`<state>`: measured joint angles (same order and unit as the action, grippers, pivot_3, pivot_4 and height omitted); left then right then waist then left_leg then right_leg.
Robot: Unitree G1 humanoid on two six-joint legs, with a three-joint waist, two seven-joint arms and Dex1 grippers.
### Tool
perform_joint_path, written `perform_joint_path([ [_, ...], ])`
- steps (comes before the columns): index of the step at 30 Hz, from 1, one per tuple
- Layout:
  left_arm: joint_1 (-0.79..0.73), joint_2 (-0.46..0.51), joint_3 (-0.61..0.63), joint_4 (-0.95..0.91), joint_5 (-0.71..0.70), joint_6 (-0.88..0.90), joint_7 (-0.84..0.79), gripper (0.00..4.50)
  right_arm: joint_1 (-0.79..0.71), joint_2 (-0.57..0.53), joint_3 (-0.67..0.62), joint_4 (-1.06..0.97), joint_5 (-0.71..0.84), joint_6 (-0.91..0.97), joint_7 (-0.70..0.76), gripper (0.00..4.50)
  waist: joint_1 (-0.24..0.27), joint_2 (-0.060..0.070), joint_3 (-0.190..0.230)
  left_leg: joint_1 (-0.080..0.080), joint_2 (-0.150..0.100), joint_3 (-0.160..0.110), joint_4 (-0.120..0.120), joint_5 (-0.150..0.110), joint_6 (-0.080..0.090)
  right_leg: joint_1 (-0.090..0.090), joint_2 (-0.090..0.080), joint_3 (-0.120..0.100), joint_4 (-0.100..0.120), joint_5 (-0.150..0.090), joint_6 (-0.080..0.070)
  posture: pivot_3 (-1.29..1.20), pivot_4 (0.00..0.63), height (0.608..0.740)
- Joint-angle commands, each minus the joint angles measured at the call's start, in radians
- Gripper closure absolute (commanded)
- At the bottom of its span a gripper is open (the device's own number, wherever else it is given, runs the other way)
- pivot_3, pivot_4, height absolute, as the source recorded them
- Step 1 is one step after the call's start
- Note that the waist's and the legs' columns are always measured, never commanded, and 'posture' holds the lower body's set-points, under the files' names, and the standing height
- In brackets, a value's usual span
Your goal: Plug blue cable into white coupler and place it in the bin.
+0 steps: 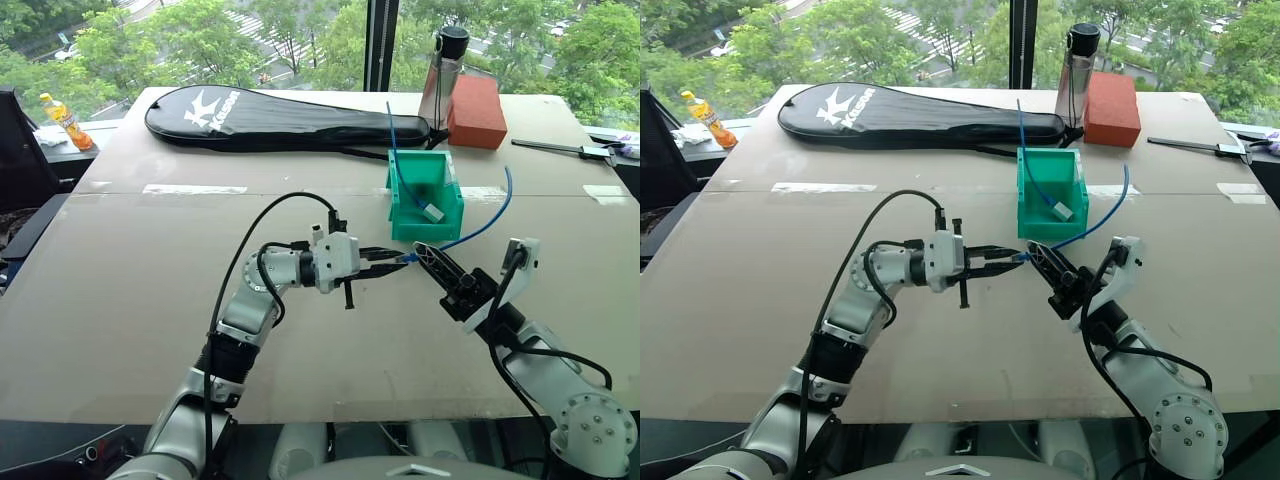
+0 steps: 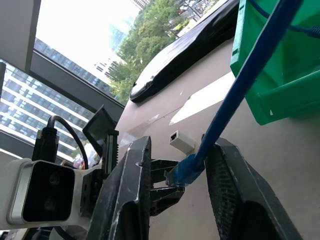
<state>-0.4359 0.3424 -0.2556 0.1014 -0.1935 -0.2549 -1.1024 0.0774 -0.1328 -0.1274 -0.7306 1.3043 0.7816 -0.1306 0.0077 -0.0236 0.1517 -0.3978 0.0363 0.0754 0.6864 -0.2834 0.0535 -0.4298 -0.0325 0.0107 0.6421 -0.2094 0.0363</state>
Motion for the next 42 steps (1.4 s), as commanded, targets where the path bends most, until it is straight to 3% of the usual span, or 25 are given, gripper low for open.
perform_joint_path([
  [1, 0.033, -0.006, -0.021, -0.067, 0.014, -0.025, 0.024, 4.50, -0.005, -0.018, 0.019, -0.025, 0.036, -0.032, -0.005, 2.94, -0.001, 0.000, 0.000, 0.000, 0.000, 0.000, 0.000, 0.000, 0.000, 0.000, 0.000, 0.000, 0.000, 0.000, 0.000, 0.00, 0.150, 0.740],
  [11, 0.208, -0.010, -0.088, -0.229, 0.085, -0.048, 0.133, 4.50, -0.004, -0.090, 0.066, -0.010, 0.057, -0.046, -0.023, 2.94, -0.011, 0.000, 0.000, 0.000, 0.000, 0.000, 0.000, 0.000, 0.000, 0.000, -0.001, 0.002, 0.000, -0.002, -0.004, 0.00, 0.150, 0.740],
  [17, 0.304, 0.050, -0.054, -0.339, 0.065, -0.032, 0.174, 4.50, 0.017, -0.131, 0.062, -0.024, 0.090, -0.064, -0.018, 2.94, -0.021, 0.001, 0.000, 0.001, 0.001, 0.001, -0.001, 0.000, 0.000, 0.000, -0.001, 0.002, 0.000, -0.002, -0.004, 0.00, 0.150, 0.740],
  [19, 0.231, 0.053, -0.026, -0.320, 0.025, 0.036, 0.175, 4.50, 0.025, -0.149, 0.056, -0.031, 0.109, -0.072, -0.016, 2.94, -0.016, 0.001, 0.000, 0.000, 0.001, 0.000, -0.001, 0.000, 0.000, 0.000, -0.001, 0.002, 0.000, -0.002, -0.004, 0.00, 0.150, 0.740],
  [22, 0.009, 0.028, 0.021, -0.124, -0.031, 0.104, 0.147, 4.50, 0.042, -0.195, 0.047, -0.036, 0.131, -0.070, -0.005, 2.94, 0.005, 0.000, -0.001, 0.000, 0.000, -0.002, 0.001, 0.000, 0.000, 0.001, 0.001, -0.001, 0.000, -0.002, -0.003, 0.00, 0.150, 0.740],
  [25, -0.088, 0.013, 0.042, -0.010, -0.047, 0.107, 0.118, 4.50, 0.048, -0.238, 0.048, -0.035, 0.156, -0.069, 0.008, 2.94, -0.001, 0.000, -0.002, 0.003, -0.001, -0.001, 0.002, 0.000, 0.001, 0.004, 0.002, 0.001, 0.000, -0.004, -0.001, 0.00, 0.150, 0.740],
  [30, -0.096, 0.003, 0.044, 0.017, -0.049, 0.087, 0.082, 4.50, 0.002, -0.247, 0.065, -0.017, 0.177, -0.094, 0.001, 2.94, -0.022, 0.000, -0.002, 0.000, 0.000, 0.000, 0.000, -0.001, 0.002, 0.001, 0.002, 0.004, -0.001, -0.001, 0.003, 0.00, 0.150, 0.740],
  [42, -0.031, 0.000, 0.026, -0.094, -0.044, 0.120, 0.078, 4.50, -0.120, -0.205, 0.118, 0.052, 0.178, -0.124, -0.051, 2.94, -0.018, 0.000, -0.002, -0.001, -0.001, 0.001, 0.000, 0.000, 0.002, 0.000, 0.000, 0.004, -0.001, -0.001, 0.002, 0.00, 0.150, 0.740],
])
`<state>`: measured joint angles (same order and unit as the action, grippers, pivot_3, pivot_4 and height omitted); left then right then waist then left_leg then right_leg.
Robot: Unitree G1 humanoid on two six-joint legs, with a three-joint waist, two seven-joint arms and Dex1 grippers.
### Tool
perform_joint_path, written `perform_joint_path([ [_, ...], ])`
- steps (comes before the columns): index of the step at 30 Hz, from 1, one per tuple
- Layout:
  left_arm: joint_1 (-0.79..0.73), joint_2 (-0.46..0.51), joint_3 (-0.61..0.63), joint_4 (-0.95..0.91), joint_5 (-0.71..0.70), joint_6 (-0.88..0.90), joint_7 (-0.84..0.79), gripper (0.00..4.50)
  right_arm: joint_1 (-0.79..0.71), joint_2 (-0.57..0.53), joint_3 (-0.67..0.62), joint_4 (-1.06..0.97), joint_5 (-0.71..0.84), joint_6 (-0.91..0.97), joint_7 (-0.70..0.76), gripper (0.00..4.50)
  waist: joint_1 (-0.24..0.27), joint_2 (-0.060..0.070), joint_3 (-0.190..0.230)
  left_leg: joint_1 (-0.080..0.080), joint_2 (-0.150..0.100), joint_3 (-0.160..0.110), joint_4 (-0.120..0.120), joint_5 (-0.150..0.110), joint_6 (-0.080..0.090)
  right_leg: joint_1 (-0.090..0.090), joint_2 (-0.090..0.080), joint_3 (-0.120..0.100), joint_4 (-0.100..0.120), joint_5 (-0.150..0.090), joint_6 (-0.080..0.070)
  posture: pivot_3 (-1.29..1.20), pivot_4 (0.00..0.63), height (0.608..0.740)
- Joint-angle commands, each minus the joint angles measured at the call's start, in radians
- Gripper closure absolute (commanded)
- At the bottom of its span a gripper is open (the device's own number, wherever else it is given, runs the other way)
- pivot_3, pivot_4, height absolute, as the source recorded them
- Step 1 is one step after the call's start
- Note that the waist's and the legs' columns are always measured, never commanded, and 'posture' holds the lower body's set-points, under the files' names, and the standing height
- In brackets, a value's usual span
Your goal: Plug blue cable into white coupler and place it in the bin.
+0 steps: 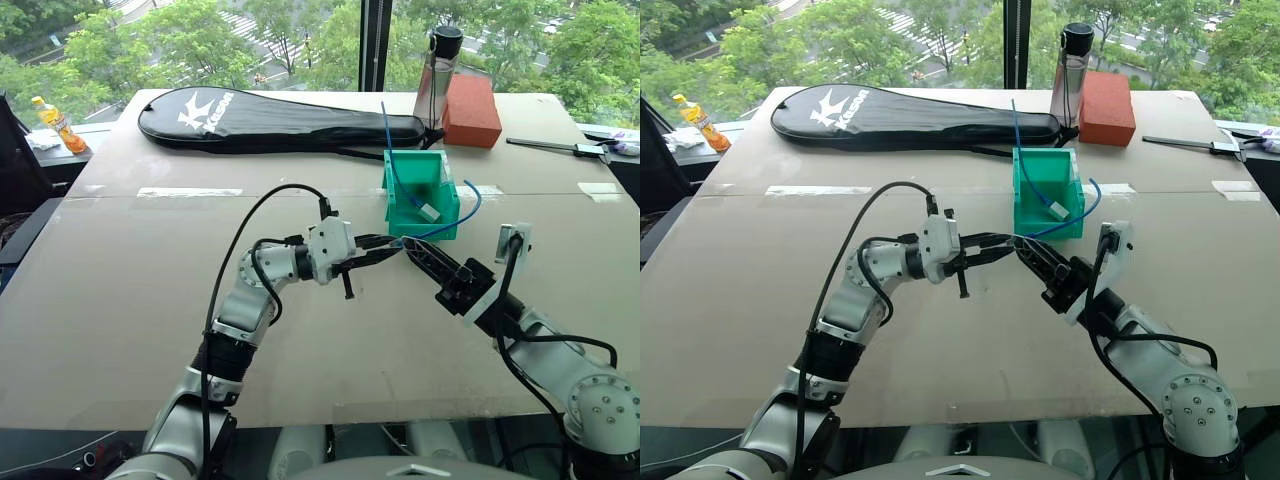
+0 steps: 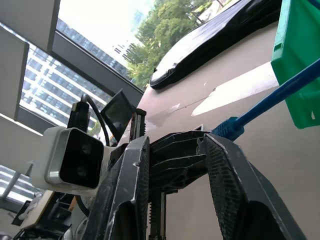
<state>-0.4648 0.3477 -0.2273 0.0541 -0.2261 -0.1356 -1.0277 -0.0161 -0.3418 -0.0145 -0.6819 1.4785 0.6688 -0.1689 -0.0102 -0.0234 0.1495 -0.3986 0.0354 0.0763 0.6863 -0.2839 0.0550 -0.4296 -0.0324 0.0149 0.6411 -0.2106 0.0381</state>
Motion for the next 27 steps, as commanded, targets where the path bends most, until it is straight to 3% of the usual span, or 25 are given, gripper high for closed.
perform_joint_path([
  [1, -0.002, -0.006, -0.002, -0.048, -0.011, 0.002, 0.004, 4.50, -0.032, 0.004, 0.009, 0.011, 0.000, -0.008, -0.017, 2.94, -0.001, 0.000, 0.000, 0.000, 0.000, 0.000, 0.000, 0.000, 0.000, 0.000, 0.000, 0.000, 0.000, 0.000, 0.000, 0.00, 0.150, 0.740],
  [12, -0.001, -0.008, -0.004, -0.056, -0.017, 0.006, 0.000, 4.50, -0.068, 0.034, 0.012, 0.043, -0.037, -0.026, -0.023, 2.94, -0.001, 0.000, 0.000, 0.000, 0.000, -0.001, 0.000, 0.000, 0.000, 0.000, 0.001, 0.000, 0.000, 0.000, 0.001, 0.00, 0.150, 0.740],
  [15, 0.002, -0.008, -0.005, -0.059, -0.018, 0.005, -0.001, 4.50, -0.074, 0.040, 0.012, 0.052, -0.047, -0.024, -0.023, 3.61, -0.001, 0.000, 0.000, 0.000, 0.000, -0.001, 0.000, 0.000, 0.000, 0.000, 0.001, 0.000, 0.000, 0.001, 0.001, 0.00, 0.150, 0.740],
  [17, 0.003, -0.009, -0.004, -0.060, -0.018, 0.004, -0.001, 4.50, -0.075, 0.043, 0.013, 0.054, -0.053, -0.023, -0.024, 4.46, -0.001, 0.000, 0.000, 0.000, 0.000, 0.000, 0.000, 0.000, 0.000, 0.000, 0.001, 0.000, 0.000, 0.001, 0.001, 0.00, 0.150, 0.740],
  [27, 0.017, -0.014, 0.034, -0.067, -0.060, 0.028, 0.018, 4.50, -0.078, 0.045, 0.016, 0.055, -0.074, -0.014, -0.011, 4.46, -0.001, 0.000, 0.000, 0.000, 0.000, 0.000, 0.000, 0.000, 0.000, 0.000, 0.001, 0.000, 0.000, 0.001, 0.001, 0.00, 0.150, 0.740],
])
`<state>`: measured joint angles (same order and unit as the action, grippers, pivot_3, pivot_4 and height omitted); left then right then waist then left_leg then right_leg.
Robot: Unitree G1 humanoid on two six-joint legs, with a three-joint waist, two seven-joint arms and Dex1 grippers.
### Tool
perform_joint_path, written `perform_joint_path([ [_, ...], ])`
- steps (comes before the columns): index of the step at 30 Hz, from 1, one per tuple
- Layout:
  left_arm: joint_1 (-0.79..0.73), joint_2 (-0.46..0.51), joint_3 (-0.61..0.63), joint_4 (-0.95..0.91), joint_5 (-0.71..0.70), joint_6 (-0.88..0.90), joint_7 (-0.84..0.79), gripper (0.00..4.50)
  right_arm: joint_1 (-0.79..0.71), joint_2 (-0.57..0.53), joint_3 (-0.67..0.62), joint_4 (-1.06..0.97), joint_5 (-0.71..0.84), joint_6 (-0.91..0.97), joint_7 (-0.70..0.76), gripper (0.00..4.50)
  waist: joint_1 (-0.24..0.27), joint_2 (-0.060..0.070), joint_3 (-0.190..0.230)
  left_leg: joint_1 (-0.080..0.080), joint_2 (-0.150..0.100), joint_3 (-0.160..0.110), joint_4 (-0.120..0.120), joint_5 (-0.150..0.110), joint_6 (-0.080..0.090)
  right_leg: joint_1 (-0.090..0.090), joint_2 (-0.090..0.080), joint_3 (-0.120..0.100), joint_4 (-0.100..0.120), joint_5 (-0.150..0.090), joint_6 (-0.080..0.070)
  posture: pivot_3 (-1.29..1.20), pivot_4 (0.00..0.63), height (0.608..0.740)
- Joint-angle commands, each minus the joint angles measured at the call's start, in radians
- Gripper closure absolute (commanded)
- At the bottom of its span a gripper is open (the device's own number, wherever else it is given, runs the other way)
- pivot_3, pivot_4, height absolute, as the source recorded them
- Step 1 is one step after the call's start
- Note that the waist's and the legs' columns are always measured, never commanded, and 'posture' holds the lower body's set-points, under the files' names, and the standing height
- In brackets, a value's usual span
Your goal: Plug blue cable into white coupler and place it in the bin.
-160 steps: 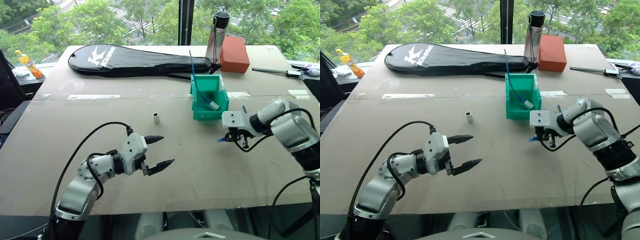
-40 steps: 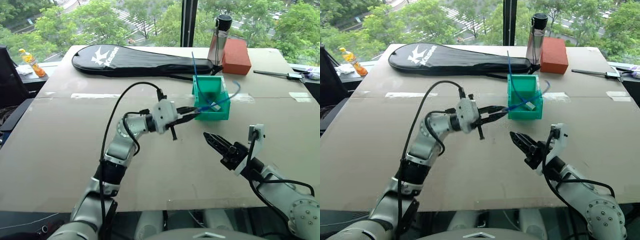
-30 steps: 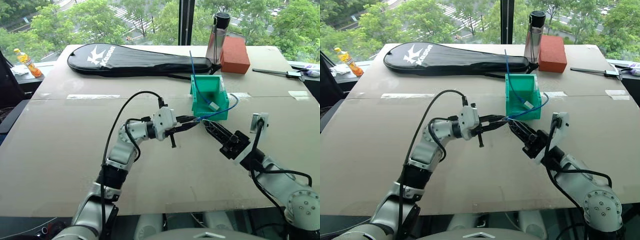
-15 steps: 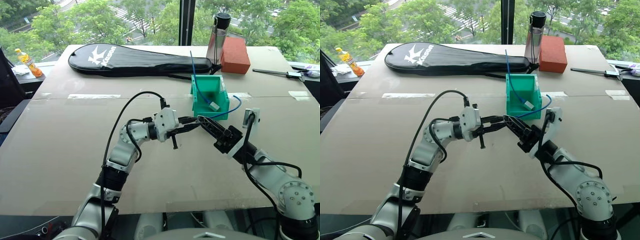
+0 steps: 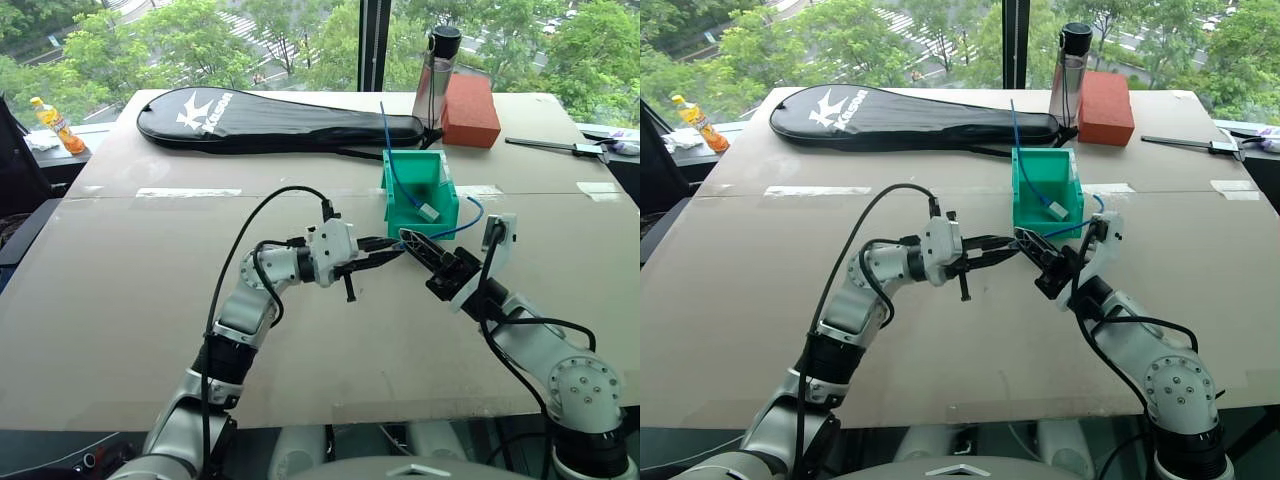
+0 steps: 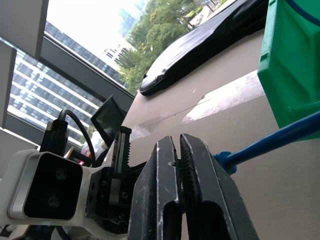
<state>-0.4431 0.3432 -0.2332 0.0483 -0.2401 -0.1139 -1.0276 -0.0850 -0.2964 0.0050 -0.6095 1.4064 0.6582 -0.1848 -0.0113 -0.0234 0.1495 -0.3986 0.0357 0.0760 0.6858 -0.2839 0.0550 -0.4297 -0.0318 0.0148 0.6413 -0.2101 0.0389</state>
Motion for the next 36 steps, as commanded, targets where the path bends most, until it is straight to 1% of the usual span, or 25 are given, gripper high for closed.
perform_joint_path([
  [1, -0.007, -0.009, 0.042, -0.060, -0.043, 0.002, 0.022, 4.50, -0.010, -0.001, -0.003, -0.018, -0.001, -0.002, 0.007, 4.46, 0.000, 0.000, 0.000, 0.000, 0.000, 0.000, 0.000, 0.000, 0.000, 0.000, 0.000, 0.000, 0.000, 0.000, 0.000, 0.00, 0.150, 0.740],
  [8, 0.001, -0.015, 0.038, -0.052, -0.027, -0.019, 0.034, 4.50, -0.001, -0.013, -0.006, -0.021, -0.003, 0.008, 0.024, 4.46, 0.000, 0.000, 0.000, 0.000, 0.000, 0.000, 0.000, 0.000, 0.000, 0.000, 0.000, 0.000, 0.000, 0.000, 0.000, 0.00, 0.150, 0.740],
  [11, 0.005, -0.014, 0.039, -0.047, -0.024, -0.028, 0.033, 4.50, 0.003, -0.031, -0.015, -0.035, -0.061, -0.009, 0.069, 4.46, 0.000, 0.000, 0.000, 0.000, 0.000, 0.000, 0.000, 0.000, 0.000, 0.000, 0.000, 0.000, 0.000, 0.000, 0.000, 0.00, 0.150, 0.740],
  [12, 0.005, -0.014, 0.039, -0.044, -0.023, -0.032, 0.033, 4.50, 0.007, -0.027, -0.024, -0.037, -0.054, -0.019, 0.089, 4.46, 0.001, 0.000, 0.000, 0.000, 0.000, 0.000, 0.000, 0.000, 0.000, 0.000, 0.000, 0.000, 0.000, 0.000, 0.000, 0.00, 0.150, 0.740],
  [13, 0.006, -0.014, 0.040, -0.041, -0.022, -0.035, 0.032, 4.50, 0.010, -0.027, -0.030, -0.041, -0.047, -0.022, 0.106, 3.95, 0.001, 0.000, 0.000, 0.000, 0.000, 0.000, 0.000, 0.000, 0.000, 0.000, 0.000, 0.000, 0.000, 0.000, 0.000, 0.00, 0.150, 0.740],
  [14, 0.005, -0.013, 0.040, -0.038, -0.022, -0.038, 0.032, 4.50, 0.011, -0.030, -0.032, -0.042, -0.045, -0.020, 0.115, 3.74, 0.000, 0.000, 0.000, 0.000, 0.000, 0.000, 0.000, 0.000, 0.000, 0.000, 0.000, 0.000, 0.000, 0.000, 0.000, 0.00, 0.150, 0.740],
  [16, 0.005, -0.013, 0.041, -0.033, -0.020, -0.043, 0.031, 4.50, 0.015, -0.031, -0.034, -0.040, -0.055, -0.018, 0.104, 2.85, 0.000, 0.000, 0.000, 0.000, 0.000, 0.000, 0.000, 0.000, 0.000, 0.000, 0.000, 0.000, 0.000, 0.000, 0.000, 0.00, 0.150, 0.740],
  [17, 0.004, -0.013, 0.041, -0.031, -0.020, -0.046, 0.030, 4.50, 0.017, -0.029, -0.036, -0.034, -0.064, -0.018, 0.084, 2.32, 0.000, 0.000, 0.000, 0.000, 0.000, 0.000, 0.000, 0.000, 0.000, 0.000, 0.000, 0.000, 0.000, 0.000, 0.000, 0.00, 0.150, 0.740],
  [19, 0.004, -0.013, 0.042, -0.026, -0.018, -0.052, 0.027, 4.50, 0.024, -0.027, -0.036, -0.026, -0.050, -0.012, 0.069, 1.42, 0.000, 0.000, 0.000, 0.000, 0.000, 0.000, 0.000, 0.000, 0.000, 0.000, 0.000, 0.000, 0.000, 0.000, 0.000, 0.00, 0.150, 0.740],
  [23, 0.002, -0.014, 0.044, -0.021, -0.017, -0.061, 0.024, 4.50, 0.033, -0.024, -0.033, -0.032, -0.013, -0.009, 0.065, 1.42, 0.000, 0.000, 0.000, 0.000, 0.000, 0.000, 0.000, 0.000, 0.000, 0.000, 0.000, 0.000, 0.000, 0.000, 0.000, 0.00, 0.150, 0.740],
  [25, 0.003, -0.014, 0.047, -0.020, -0.018, -0.064, 0.025, 4.50, 0.038, -0.037, -0.024, -0.031, -0.012, 0.006, 0.063, 1.42, 0.000, 0.000, 0.000, 0.000, 0.000, 0.000, 0.000, 0.000, 0.000, 0.000, 0.000, 0.000, 0.000, 0.000, 0.000, 0.00, 0.150, 0.740],
  [31, -0.005, -0.010, 0.060, -0.008, -0.015, -0.078, 0.037, 4.50, 0.068, -0.074, -0.021, -0.058, 0.070, 0.029, 0.077, 1.42, 0.001, 0.000, 0.000, 0.000, 0.000, 0.000, 0.000, 0.000, 0.000, 0.000, 0.000, 0.000, 0.000, 0.000, 0.000, 0.00, 0.150, 0.740],
  [36, -0.007, -0.012, 0.063, -0.009, -0.015, -0.084, 0.039, 4.50, 0.069, -0.089, -0.026, -0.054, 0.077, 0.023, 0.075, 1.42, 0.000, 0.000, 0.000, 0.000, 0.000, 0.000, 0.000, 0.000, 0.000, 0.000, 0.000, 0.000, 0.000, 0.000, 0.000, 0.00, 0.150, 0.740],
])
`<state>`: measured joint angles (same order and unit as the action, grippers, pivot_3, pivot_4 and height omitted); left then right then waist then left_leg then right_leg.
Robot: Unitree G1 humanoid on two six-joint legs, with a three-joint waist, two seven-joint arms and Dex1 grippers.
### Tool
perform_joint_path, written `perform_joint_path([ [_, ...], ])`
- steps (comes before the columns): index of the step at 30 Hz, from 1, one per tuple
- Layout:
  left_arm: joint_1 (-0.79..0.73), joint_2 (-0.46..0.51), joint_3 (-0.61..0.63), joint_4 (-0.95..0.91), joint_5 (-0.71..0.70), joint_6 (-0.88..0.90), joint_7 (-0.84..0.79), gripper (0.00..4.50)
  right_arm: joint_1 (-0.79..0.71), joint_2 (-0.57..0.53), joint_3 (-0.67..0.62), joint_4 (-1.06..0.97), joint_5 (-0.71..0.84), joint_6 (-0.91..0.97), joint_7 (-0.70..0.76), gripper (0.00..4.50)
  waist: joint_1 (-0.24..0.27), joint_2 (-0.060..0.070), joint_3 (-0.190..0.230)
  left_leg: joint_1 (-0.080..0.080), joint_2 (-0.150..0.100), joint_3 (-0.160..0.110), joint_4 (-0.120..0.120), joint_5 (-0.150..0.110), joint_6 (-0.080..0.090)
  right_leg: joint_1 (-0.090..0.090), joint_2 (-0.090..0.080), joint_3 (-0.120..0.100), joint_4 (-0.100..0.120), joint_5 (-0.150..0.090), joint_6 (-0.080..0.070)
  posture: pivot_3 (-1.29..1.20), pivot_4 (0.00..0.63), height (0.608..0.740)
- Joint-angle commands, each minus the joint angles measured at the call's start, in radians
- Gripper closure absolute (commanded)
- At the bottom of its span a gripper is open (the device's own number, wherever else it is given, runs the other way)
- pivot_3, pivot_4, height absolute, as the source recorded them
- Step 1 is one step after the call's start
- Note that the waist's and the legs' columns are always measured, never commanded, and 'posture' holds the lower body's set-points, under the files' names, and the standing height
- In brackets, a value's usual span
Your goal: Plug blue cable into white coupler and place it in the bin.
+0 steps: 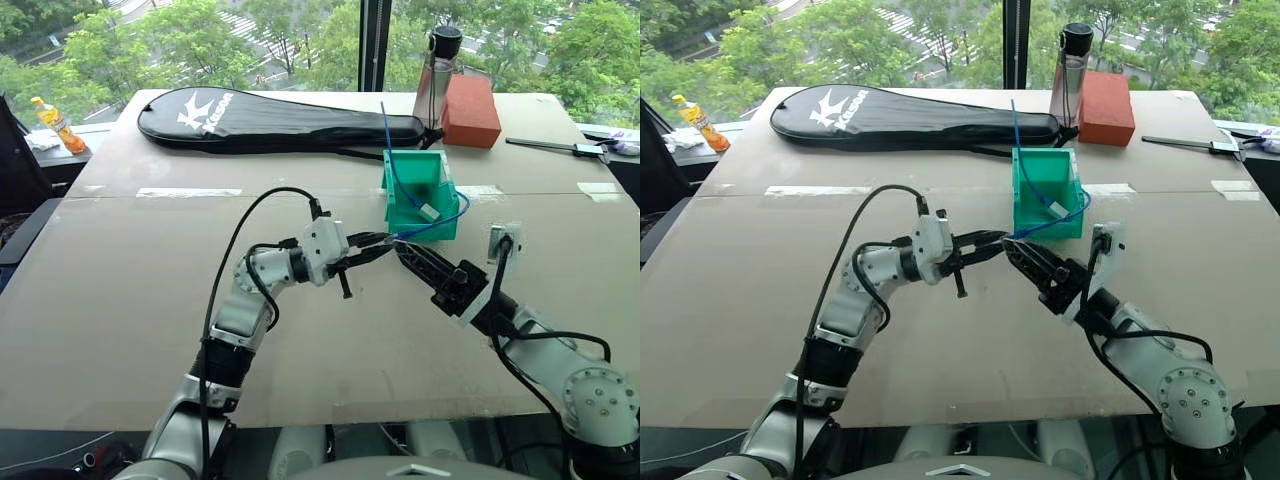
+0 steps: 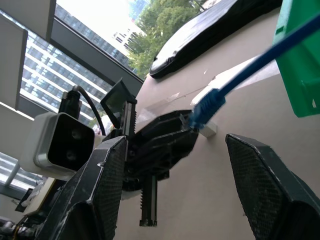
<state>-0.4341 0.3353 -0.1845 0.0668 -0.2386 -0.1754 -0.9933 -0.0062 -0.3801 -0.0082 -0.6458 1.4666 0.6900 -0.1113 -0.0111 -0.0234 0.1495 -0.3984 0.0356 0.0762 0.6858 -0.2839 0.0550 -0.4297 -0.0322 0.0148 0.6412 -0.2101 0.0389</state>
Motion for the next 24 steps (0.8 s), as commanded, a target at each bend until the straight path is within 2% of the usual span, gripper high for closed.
perform_joint_path([
  [1, -0.014, -0.004, 0.013, -0.031, -0.018, -0.022, 0.003, 4.50, -0.013, -0.004, -0.013, -0.014, 0.009, -0.011, 0.004, 1.42, 0.000, 0.000, 0.000, 0.000, 0.000, 0.000, 0.000, 0.000, 0.000, 0.000, 0.000, 0.000, 0.000, 0.000, 0.000, 0.00, 0.150, 0.740],
  [11, 0.028, 0.006, -0.023, -0.083, -0.035, -0.004, -0.045, 4.50, -0.089, 0.045, -0.017, 0.053, -0.069, -0.043, -0.021, 1.42, 0.000, 0.000, 0.000, 0.000, 0.000, 0.000, 0.000, 0.000, 0.000, 0.000, 0.000, 0.000, 0.000, 0.000, 0.000, 0.00, 0.150, 0.740],
  [15, 0.034, 0.005, -0.027, -0.098, -0.035, 0.006, -0.039, 4.50, -0.097, 0.056, -0.018, 0.058, -0.077, -0.039, -0.018, 2.57, 0.001, 0.000, 0.000, 0.000, 0.000, 0.000, 0.000, 0.000, 0.000, 0.000, 0.000, 0.000, 0.000, 0.000, 0.000, 0.00, 0.150, 0.740],
  [17, 0.035, 0.004, -0.027, -0.099, -0.032, 0.009, -0.038, 4.50, -0.097, 0.058, -0.016, 0.056, -0.078, -0.035, -0.014, 3.60, 0.000, 0.000, 0.000, 0.000, 0.000, 0.000, 0.000, 0.000, 0.000, 0.000, 0.000, 0.000, 0.000, 0.000, 0.000, 0.00, 0.150, 0.740],
  [19, 0.035, 0.002, -0.026, -0.099, -0.030, 0.011, -0.032, 4.50, -0.095, 0.058, -0.013, 0.053, -0.076, -0.029, -0.011, 4.45, 0.000, 0.000, 0.000, 0.000, 0.000, 0.000, 0.000, 0.000, 0.000, 0.000, 0.000, 0.000, 0.000, 0.000, 0.000, 0.00, 0.150, 0.740],
  [23, 0.029, -0.003, -0.023, -0.096, -0.026, 0.017, -0.018, 4.50, -0.093, 0.054, -0.013, 0.048, -0.075, -0.021, -0.006, 4.45, 0.000, 0.000, 0.000, 0.000, 0.000, 0.000, 0.000, 0.000, 0.000, 0.000, 0.000, 0.000, 0.000, 0.000, 0.000, 0.00, 0.150, 0.740],
  [24, 0.032, 0.001, -0.017, -0.113, -0.061, 0.054, -0.031, 4.50, -0.093, 0.052, -0.014, 0.048, -0.075, -0.020, -0.005, 4.45, 0.000, 0.000, 0.000, 0.000, 0.000, 0.000, 0.000, 0.000, 0.000, 0.000, 0.000, 0.000, 0.000, 0.000, 0.000, 0.00, 0.150, 0.740],
])
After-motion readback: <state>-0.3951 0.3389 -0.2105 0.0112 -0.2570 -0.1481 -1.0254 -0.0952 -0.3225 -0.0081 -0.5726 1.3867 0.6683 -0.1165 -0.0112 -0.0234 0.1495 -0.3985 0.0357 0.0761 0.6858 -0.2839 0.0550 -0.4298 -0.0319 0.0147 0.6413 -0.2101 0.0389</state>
